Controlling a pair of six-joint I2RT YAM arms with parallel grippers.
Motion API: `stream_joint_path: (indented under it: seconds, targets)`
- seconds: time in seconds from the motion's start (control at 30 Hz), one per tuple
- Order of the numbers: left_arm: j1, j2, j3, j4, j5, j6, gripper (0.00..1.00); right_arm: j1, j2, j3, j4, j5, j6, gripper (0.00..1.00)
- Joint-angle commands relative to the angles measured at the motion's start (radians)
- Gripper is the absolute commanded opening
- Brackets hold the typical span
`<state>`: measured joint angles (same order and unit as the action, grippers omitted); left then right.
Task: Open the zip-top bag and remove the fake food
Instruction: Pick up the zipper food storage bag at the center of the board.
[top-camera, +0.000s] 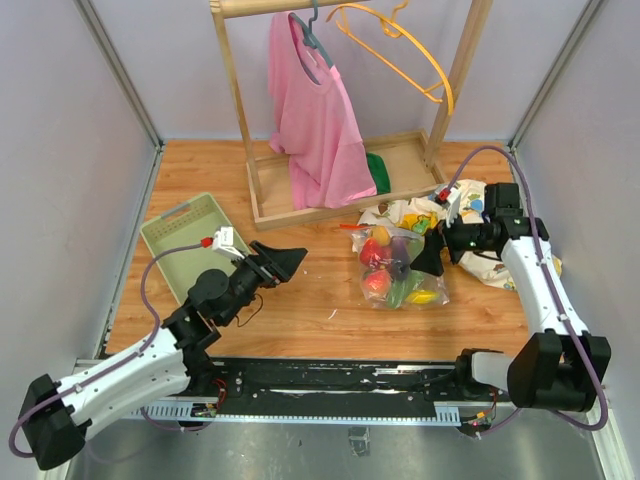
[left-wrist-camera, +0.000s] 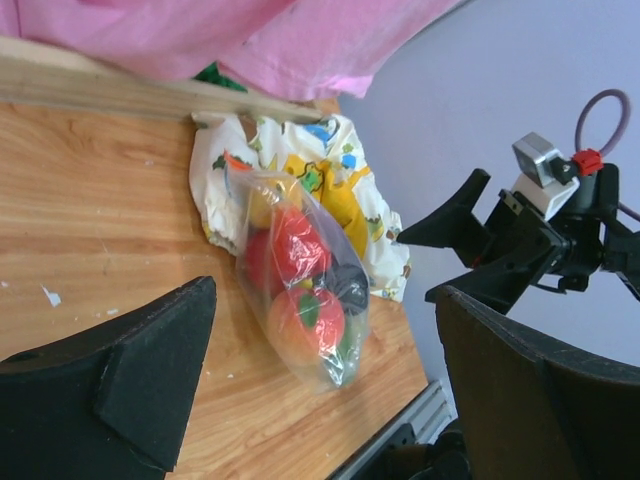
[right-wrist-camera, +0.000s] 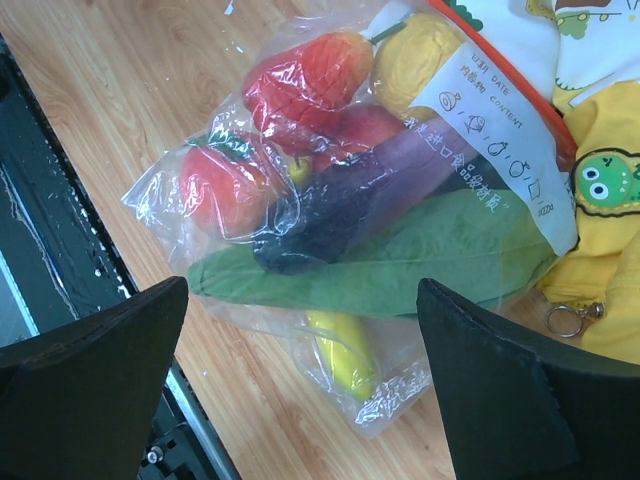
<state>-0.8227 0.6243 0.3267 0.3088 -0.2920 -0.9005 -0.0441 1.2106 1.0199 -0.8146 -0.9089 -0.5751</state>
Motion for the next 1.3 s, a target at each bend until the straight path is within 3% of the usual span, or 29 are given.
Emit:
stream_joint_path:
  seconds: [0.0, 0.6, 0.93, 1.1, 1.27]
  targets:
    - [-0.012, 0.101, 0.009, 0.088, 0.026, -0.109, 0.94, 0.025, 0.020, -0.024, 0.037, -0.034, 0.003, 0.99]
    - [-0.012, 0.730, 0.188, 0.373, 0.178, -0.317, 0.99, 0.154, 0.012, -0.156, 0.134, 0.038, 0.006, 0.99]
    - [0.022, 0.930, 0.344, 0.232, 0.197, -0.330, 0.99, 0.283, 0.001, -0.187, 0.103, 0.123, -0.085, 0.99]
    - [0.061, 1.003, 0.363, 0.276, 0.292, -0.322, 0.99, 0.311, 0.003, -0.199, 0.095, 0.115, -0.103, 1.00]
    - [0.066, 1.068, 0.402, 0.301, 0.378, -0.219, 0.99, 0.320, 0.018, -0.197, 0.093, 0.113, -0.109, 0.99]
